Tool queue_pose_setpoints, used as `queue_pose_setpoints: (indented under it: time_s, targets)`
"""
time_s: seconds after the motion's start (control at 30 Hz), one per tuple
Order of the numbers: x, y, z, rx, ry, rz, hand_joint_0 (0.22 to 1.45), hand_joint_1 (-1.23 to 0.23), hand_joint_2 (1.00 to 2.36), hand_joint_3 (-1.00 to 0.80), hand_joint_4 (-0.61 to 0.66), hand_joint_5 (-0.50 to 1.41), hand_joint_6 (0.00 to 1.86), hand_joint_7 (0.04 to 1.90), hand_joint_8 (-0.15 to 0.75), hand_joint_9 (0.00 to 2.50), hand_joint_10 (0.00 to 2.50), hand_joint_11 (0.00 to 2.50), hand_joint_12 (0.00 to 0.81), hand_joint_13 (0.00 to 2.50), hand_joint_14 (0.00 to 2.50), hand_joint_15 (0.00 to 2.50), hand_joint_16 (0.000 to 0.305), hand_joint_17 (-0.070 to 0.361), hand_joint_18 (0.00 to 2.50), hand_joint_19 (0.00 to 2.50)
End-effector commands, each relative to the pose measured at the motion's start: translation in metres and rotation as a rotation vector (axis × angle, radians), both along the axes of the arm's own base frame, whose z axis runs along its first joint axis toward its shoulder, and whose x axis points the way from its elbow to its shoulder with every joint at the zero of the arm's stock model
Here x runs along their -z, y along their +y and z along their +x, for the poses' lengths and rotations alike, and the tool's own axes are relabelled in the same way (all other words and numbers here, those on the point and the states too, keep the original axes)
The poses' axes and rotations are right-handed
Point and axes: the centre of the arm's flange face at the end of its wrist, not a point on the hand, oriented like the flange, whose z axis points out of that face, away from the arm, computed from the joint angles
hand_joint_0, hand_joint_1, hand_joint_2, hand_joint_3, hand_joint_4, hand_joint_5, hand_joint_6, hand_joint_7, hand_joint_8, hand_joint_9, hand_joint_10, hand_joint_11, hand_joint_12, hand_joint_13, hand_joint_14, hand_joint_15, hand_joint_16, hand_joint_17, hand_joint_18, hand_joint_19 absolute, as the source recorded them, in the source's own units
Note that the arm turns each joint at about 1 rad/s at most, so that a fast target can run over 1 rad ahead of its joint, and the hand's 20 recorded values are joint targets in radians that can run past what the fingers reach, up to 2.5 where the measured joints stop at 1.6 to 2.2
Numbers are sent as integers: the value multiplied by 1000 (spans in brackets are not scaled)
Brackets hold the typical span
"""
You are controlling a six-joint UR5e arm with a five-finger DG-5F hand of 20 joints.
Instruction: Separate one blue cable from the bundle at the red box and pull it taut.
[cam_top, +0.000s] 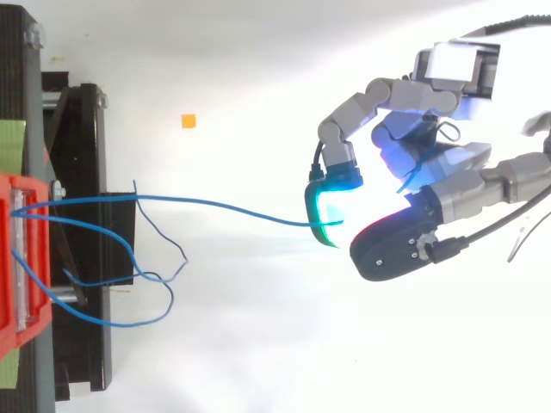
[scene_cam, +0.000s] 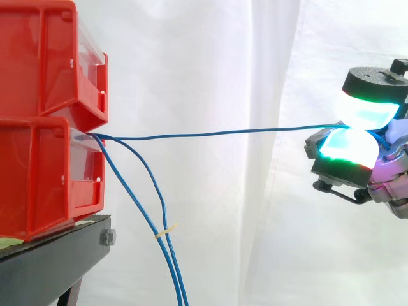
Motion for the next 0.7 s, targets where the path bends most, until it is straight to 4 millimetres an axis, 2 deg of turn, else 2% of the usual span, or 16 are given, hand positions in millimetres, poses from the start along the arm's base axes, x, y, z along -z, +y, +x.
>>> queue_pose_setpoints:
  time_s: [0.0, 0.67]
  targets:
    - [0, 0, 0, 0, 0, 0, 662, -769, 1022, -69, 30, -124, 879, 1158, 399, 785, 2359, 1462, 425, 981, 2500, 1329, 53, 120, 1526, 1680]
    - [0, 0, 0, 0, 0, 0, 663, -768, 1022, -73, 28, -124, 878, 1162, 397, 797, 2303, 1502, 427, 988, 2500, 1315, 55, 123, 1532, 1669]
